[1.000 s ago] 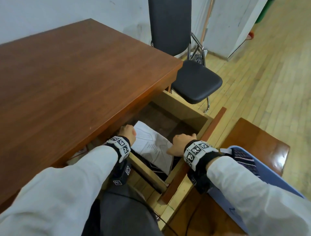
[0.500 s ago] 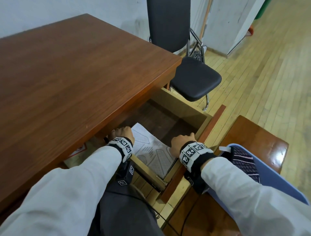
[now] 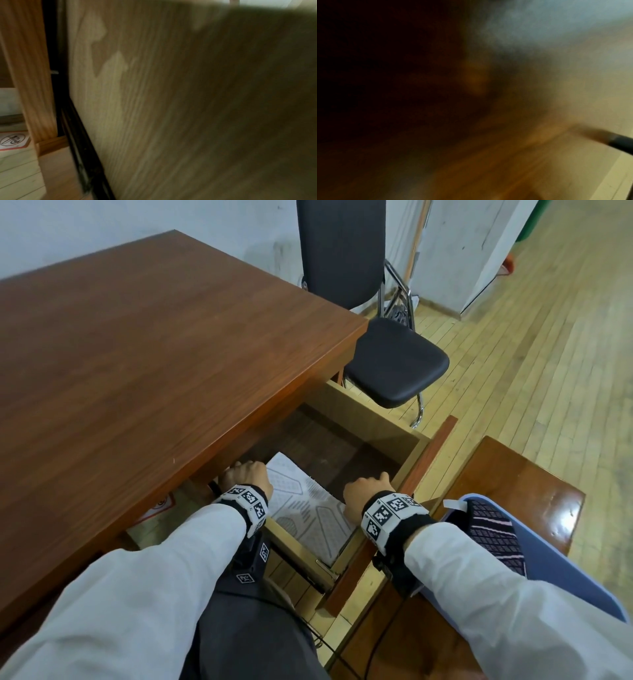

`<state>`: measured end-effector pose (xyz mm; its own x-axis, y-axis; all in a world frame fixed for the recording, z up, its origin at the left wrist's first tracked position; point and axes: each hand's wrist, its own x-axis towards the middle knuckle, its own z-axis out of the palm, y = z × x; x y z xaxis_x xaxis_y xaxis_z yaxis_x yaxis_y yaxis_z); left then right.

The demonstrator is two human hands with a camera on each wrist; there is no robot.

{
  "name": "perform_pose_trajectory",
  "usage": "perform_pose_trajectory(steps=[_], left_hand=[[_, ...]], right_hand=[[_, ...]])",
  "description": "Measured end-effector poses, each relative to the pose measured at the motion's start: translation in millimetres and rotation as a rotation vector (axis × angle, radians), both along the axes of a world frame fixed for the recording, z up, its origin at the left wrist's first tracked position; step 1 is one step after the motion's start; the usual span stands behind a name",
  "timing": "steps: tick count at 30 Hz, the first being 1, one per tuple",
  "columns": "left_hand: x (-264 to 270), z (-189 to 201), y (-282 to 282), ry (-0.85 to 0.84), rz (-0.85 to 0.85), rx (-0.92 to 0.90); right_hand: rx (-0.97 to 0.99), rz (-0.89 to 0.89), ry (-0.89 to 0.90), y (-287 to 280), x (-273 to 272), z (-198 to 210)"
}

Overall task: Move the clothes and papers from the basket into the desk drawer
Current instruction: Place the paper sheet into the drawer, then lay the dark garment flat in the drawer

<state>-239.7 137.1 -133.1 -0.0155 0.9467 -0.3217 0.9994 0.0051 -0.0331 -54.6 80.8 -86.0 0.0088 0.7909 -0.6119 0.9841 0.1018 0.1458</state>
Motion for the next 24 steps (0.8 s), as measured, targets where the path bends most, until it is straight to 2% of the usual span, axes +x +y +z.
perform_pose_trajectory(steps=[2,6,9,13,17,24], left_hand=[[0,6,-1,-0.079,0.015,-0.005],[8,34,-9,-0.285,0.084,-0.04],[21,57,-20,-0.376,0.073,-0.047],[56,88,-39,-0.525,-0.006,-0.011],[102,112,-66,-0.596,-0.113,0.008],[169,126,-116,-0.623,-0.271,-0.051]], right_hand=[[0.136,-0.074,0.148,1,3,2],[0.308,-0.332,0.557,-3,14,16],[0.385,-0.384,0.711,-15,27,34],[0.491,-0.409,0.71,-37,56,59],[0.578,-0.455,0.661,-64,89,75],[0.653,-0.737,0.516,-117,155,85]])
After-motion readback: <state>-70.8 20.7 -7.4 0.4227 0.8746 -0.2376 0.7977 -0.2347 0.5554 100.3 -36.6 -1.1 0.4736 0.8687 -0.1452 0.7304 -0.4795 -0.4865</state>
